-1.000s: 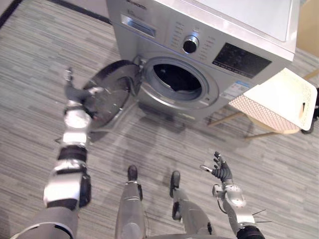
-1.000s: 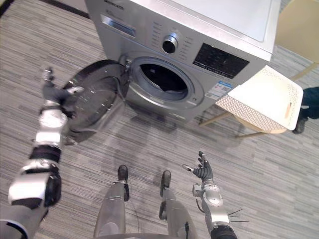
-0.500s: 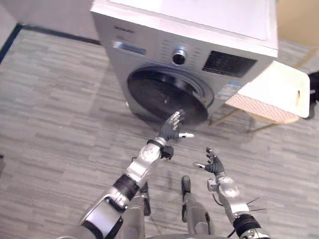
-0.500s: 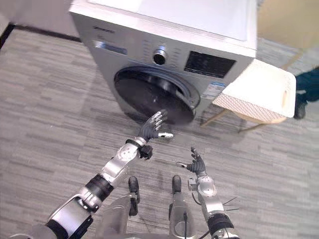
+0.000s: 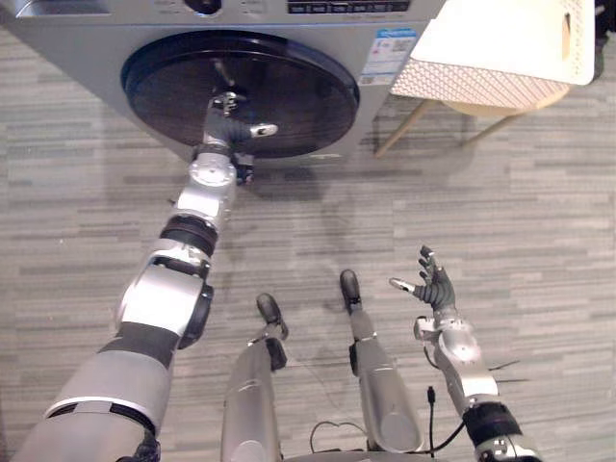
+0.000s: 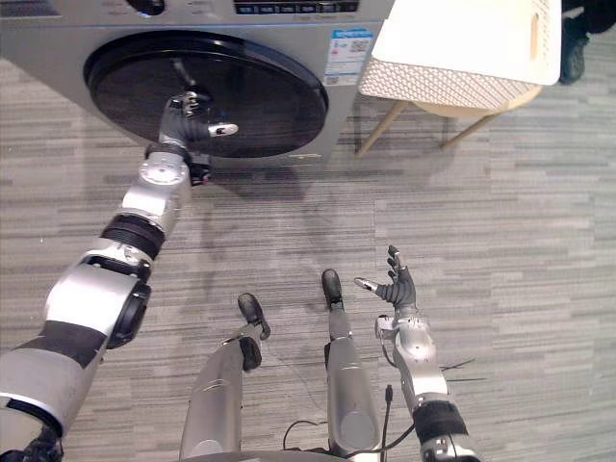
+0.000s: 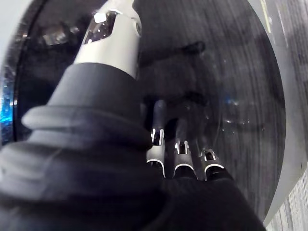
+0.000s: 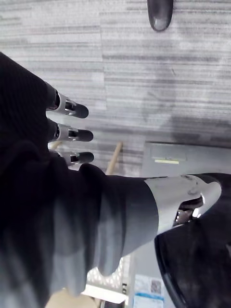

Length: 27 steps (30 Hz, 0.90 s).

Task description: Pick up the laundry basket with both hands and put the clothes into the washing machine.

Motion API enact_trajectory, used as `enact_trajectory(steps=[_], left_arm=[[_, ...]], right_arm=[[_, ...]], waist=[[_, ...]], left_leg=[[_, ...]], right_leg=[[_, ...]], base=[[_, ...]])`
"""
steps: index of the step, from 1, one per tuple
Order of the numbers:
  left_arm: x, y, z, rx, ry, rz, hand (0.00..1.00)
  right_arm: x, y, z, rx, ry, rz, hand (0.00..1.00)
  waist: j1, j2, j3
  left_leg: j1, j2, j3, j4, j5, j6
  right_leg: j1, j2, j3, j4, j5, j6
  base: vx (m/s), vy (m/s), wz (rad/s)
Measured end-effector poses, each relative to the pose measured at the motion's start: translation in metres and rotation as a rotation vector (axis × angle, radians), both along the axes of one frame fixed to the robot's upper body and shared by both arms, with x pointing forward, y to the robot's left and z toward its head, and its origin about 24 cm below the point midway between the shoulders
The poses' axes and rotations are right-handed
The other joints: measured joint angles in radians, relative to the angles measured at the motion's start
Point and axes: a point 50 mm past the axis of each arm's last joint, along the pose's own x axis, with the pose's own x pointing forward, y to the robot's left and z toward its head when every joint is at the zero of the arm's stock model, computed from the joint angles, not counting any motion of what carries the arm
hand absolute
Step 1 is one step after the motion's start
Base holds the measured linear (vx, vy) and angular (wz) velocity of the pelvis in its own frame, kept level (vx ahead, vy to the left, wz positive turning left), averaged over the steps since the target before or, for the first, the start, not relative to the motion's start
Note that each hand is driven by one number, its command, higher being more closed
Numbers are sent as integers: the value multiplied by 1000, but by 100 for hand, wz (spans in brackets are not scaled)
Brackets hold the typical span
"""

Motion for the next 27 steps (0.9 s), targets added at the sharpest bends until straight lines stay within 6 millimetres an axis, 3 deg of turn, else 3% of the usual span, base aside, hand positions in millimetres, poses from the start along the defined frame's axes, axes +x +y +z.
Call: enact_trajectory(steps=[2,4,5,7,10,12,14,15,17,19,21,22,23,24,25,26,27], left_arm=[[-19,-16,-32,-55,30,-56,0],[-49,-32,-79,-100,117,-120,0],[-57,-33,-92,-111,149,-123,0],[-86,-31,-142,-141,303,-120,0],[-114,-16,-182,-161,434,-84,0],[-140,4,-213,-189,547,-18,0],[-157,22,-237,-202,643,65,0],[-166,33,-246,-207,683,113,0],[-189,56,-269,-195,784,214,0],[-221,78,-293,-171,914,319,0],[-245,92,-305,-165,994,390,0],[-261,99,-310,-159,1027,427,0],[-263,101,-310,-157,1032,432,0],[-275,108,-313,-138,1058,452,0],[-282,111,-314,-130,1072,462,0],[-282,112,-313,-125,1071,465,0],[-279,115,-310,-119,1051,466,0]], right_arm=[[-7,3,-7,16,26,-8,0],[-19,2,-20,-4,82,-11,0],[-21,2,-24,-8,102,-12,0],[-28,0,-40,-10,181,-24,0],[-35,-6,-53,-13,254,-50,0],[-44,-13,-64,-23,315,-73,0],[-49,-18,-73,-28,359,-91,0],[-51,-18,-76,-27,376,-92,0],[-51,-17,-80,-25,398,-81,0],[-49,-12,-83,-17,417,-60,0],[-50,-7,-86,-9,438,-49,0],[-58,-6,-90,-4,462,-43,0],[-60,-5,-91,-2,468,-41,0],[-67,-5,-94,3,485,-37,0],[-68,-2,-95,-2,496,-23,0],[-69,-1,-96,-2,499,-17,0],[-71,1,-97,0,506,-11,0]], waist=[[19,0,-1],[53,2,-24],[53,1,-40],[57,4,-75],[65,6,-80],[92,8,-102],[105,15,-116],[109,21,-124],[119,39,-140],[141,34,-146],[156,26,-150],[166,8,-152],[165,10,-154],[165,-1,-159],[162,-4,-166],[157,-7,-171],[156,-12,-180]], left_leg=[[75,-14,-24,-39,8,-11],[155,-40,-67,-106,20,-28],[168,-49,-77,-126,25,-32],[228,-86,-141,-208,76,-35],[271,-106,-222,-239,102,-47],[272,-123,-279,-243,132,-61],[268,-131,-236,-247,158,-63],[263,-121,-158,-247,154,-58],[258,-91,-22,-238,114,-2],[244,-105,-13,-215,96,16],[211,-119,-2,-122,10,23],[214,-120,44,-21,-56,47],[215,-114,51,1,-73,53],[219,-119,40,80,-147,59],[227,-134,16,116,-186,75],[239,-142,2,118,-195,80],[258,-154,-31,117,-207,86]], right_leg=[[49,0,-25,50,-53,-1],[81,-11,-59,141,-136,-3],[82,-18,-75,162,-155,-3],[116,-41,-144,224,-221,-5],[184,-62,-245,256,-271,-13],[226,-93,-343,288,-316,-13],[271,-117,-428,291,-336,-13],[292,-119,-463,283,-341,-9],[306,-115,-493,283,-351,3],[306,-127,-488,280,-359,16],[313,-159,-499,306,-395,50],[350,-198,-516,340,-429,78],[357,-204,-519,355,-437,82],[360,-243,-507,495,-470,70],[292,-278,-429,697,-441,0],[248,-281,-374,792,-397,-59],[186,-275,-293,917,-304,-96]], base=[[111,-43,49],[96,-7,57],[110,-1,81],[153,-2,99],[117,-26,111],[74,-30,127],[23,3,128],[-20,31,111],[-19,62,48],[38,87,9],[148,156,34],[174,146,39],[224,93,52],[169,48,52],[222,91,66],[298,164,72],[373,147,87]])
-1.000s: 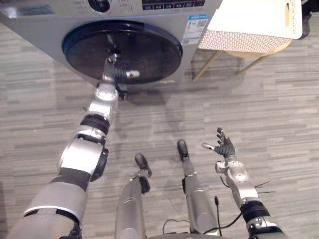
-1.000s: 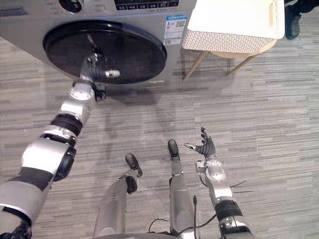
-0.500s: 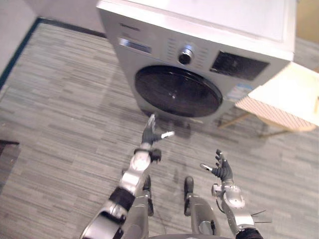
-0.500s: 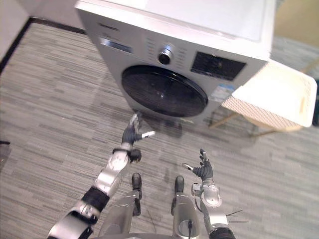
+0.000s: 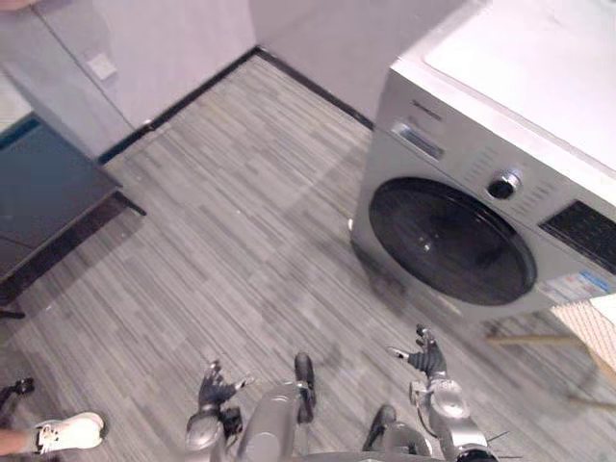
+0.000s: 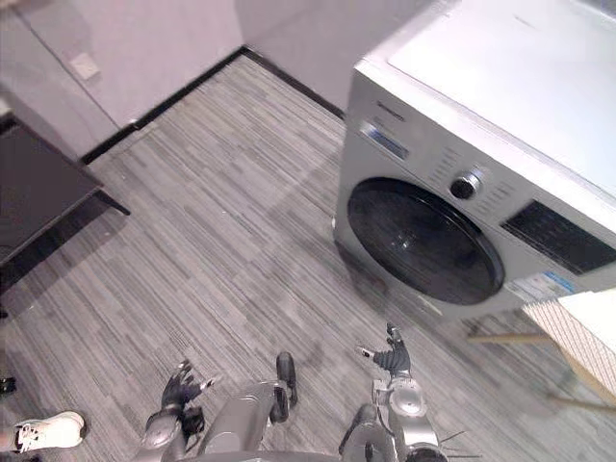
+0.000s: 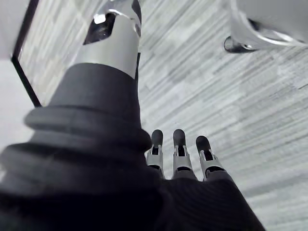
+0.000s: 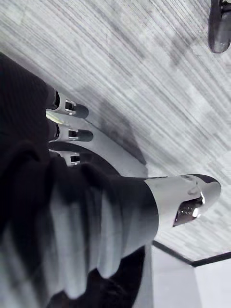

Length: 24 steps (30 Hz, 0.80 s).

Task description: Pick up the laundry basket with both hands and put the clothes into the washing machine.

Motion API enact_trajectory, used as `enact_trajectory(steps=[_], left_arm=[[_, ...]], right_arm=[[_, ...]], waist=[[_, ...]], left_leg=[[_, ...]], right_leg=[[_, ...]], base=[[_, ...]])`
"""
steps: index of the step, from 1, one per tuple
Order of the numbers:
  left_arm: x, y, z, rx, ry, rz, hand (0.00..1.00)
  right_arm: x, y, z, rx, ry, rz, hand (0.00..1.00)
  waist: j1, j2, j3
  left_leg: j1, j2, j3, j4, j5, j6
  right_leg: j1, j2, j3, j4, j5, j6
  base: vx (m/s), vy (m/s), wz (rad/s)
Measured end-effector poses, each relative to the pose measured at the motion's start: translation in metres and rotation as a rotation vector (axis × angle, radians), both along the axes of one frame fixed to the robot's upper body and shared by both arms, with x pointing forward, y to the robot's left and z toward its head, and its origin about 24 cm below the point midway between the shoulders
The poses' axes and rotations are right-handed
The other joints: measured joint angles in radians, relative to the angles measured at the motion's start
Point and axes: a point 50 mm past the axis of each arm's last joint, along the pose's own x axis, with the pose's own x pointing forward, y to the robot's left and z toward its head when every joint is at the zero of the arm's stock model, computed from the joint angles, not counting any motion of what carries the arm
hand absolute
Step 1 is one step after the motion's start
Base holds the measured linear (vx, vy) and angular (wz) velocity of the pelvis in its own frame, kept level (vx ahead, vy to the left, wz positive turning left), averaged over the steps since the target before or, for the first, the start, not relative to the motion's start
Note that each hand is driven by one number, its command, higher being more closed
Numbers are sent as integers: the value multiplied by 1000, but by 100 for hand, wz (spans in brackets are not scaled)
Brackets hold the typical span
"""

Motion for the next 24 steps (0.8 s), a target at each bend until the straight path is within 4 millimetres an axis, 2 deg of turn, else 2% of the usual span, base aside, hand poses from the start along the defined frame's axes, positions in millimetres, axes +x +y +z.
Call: enact_trajectory(steps=[1,2,3,5,6,7,8,9,10,11,12,13,14,15,16,17,19,20,21,22,23,24], left_arm=[[9,2,5,17,-32,-1,0],[18,2,10,21,-66,-4,0],[24,1,12,21,-85,-7,0],[40,-9,17,-1,-135,-13,0],[50,-17,21,-18,-170,-13,0],[53,-20,22,-26,-180,-12,0],[60,-24,25,-28,-202,-23,0],[63,-24,27,-26,-210,-28,0],[62,-24,26,-25,-212,-26,0],[61,-25,25,-30,-207,-21,0],[61,-29,25,-47,-217,-5,0],[59,-30,25,-51,-215,2,0],[53,-31,22,-66,-207,33,0],[50,-32,22,-72,-211,47,0],[50,-34,24,-77,-221,41,0],[50,-37,25,-82,-228,38,0],[54,-36,31,-78,-265,35,0],[56,-36,33,-77,-271,33,0],[60,-37,35,-79,-283,28,0],[62,-37,35,-80,-286,21,0],[62,-38,35,-83,-285,12,0],[59,-38,33,-82,-274,-5,0]], right_arm=[[-1,5,-1,6,5,16,0],[0,10,0,20,-4,27,0],[2,11,2,25,-16,30,0],[11,11,14,24,-82,34,0],[13,10,18,23,-106,34,0],[15,9,21,22,-120,33,0],[12,7,20,21,-115,32,0],[10,6,17,20,-102,29,0],[2,4,10,25,-60,21,0],[-3,6,7,28,-41,25,0],[1,5,9,18,-50,44,0],[4,5,11,13,-57,55,0],[7,8,14,10,-73,85,0],[9,15,14,22,-79,105,0],[9,18,15,28,-81,111,0],[11,21,15,37,-87,111,0],[19,20,20,35,-112,103,0],[21,18,21,32,-119,95,0],[23,12,23,22,-129,64,0],[25,5,25,15,-137,32,0],[23,-1,24,5,-131,18,0],[19,-12,23,-20,-117,-3,0]], waist=[[-1,-4,-2],[-7,-13,-5],[-14,-15,-5],[-37,-15,-4],[-57,-12,-4],[-69,-10,-4],[-86,-13,-6],[-104,-16,-7],[-108,-24,-18],[-107,-6,-19],[-91,33,-22],[-89,40,-21],[-80,59,-20],[-56,58,-18],[-47,53,-16],[-43,46,-17],[-41,31,-14],[-41,29,-15],[-41,23,-9],[-41,43,-18],[-42,52,-24],[-42,83,-29]], left_leg=[[14,-12,-52,2,-10,16],[35,-27,-104,-11,-13,26],[52,-37,-132,-24,-14,29],[126,-79,-229,-69,-21,37],[163,-101,-294,-85,-24,35],[178,-107,-323,-88,-30,37],[207,-129,-401,-95,-47,24],[230,-142,-456,-91,-67,6],[290,-135,-509,-76,-110,-39],[301,-124,-512,-52,-116,-52],[243,-90,-459,81,-82,-119],[205,-79,-422,162,-44,-169],[124,-38,-332,352,90,-180],[74,22,-261,468,93,-170],[44,89,-185,543,71,-147],[27,123,-143,552,63,-150],[-21,171,-62,465,50,-150],[-33,173,-48,413,50,-150],[-49,167,-17,255,55,-157],[-36,141,-20,20,108,-170],[-19,129,-32,-99,197,-154],[-3,134,-58,-203,389,-83]], right_leg=[[-73,41,90,133,-14,40],[-132,101,131,214,-84,39],[-153,123,132,221,-110,33],[-222,192,138,144,-169,42],[-265,223,163,36,-175,59],[-281,238,180,-34,-170,66],[-298,267,254,-193,-145,97],[-301,275,306,-288,-107,103],[-285,274,314,-339,37,88],[-273,272,290,-319,36,60],[-238,285,236,-328,15,29],[-211,292,220,-350,5,20],[-135,313,202,-414,-3,3],[-69,330,202,-457,-11,-15],[16,343,191,-501,-20,-31],[67,342,182,-525,-24,-38],[153,332,179,-577,-25,-40],[170,326,173,-592,-25,-39],[199,321,157,-610,-28,-35],[223,318,150,-608,-45,-7],[233,327,150,-605,-58,11],[253,368,157,-585,-96,30]], base=[[468,120,117],[375,40,114],[381,4,123],[456,-23,145],[450,-41,162],[482,-83,195],[486,-153,196],[640,-247,241],[592,-266,180],[666,-237,134],[538,-166,56],[633,-200,37],[614,-206,4],[715,-230,-4],[680,-188,2],[528,-150,19],[435,-81,10],[378,-32,4],[409,21,15],[333,56,19],[419,118,7],[226,88,-2]])
